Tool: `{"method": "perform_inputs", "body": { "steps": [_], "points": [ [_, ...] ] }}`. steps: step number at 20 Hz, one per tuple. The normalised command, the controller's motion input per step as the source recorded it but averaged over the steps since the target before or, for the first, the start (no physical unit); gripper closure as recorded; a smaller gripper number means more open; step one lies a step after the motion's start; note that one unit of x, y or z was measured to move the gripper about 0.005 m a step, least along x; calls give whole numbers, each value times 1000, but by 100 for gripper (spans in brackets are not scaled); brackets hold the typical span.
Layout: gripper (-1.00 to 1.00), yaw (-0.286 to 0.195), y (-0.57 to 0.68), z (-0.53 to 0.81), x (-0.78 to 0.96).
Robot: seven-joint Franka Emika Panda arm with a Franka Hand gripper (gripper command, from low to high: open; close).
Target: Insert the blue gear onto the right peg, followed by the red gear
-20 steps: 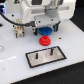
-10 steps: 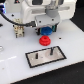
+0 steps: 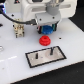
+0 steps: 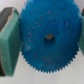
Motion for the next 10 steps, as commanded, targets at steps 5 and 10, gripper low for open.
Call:
{"method": "perform_inputs", "body": {
  "steps": [5, 10],
  "points": [
    [100, 0, -64, 485, 493],
    [100, 0, -94, 455, 727]
  ]
}}
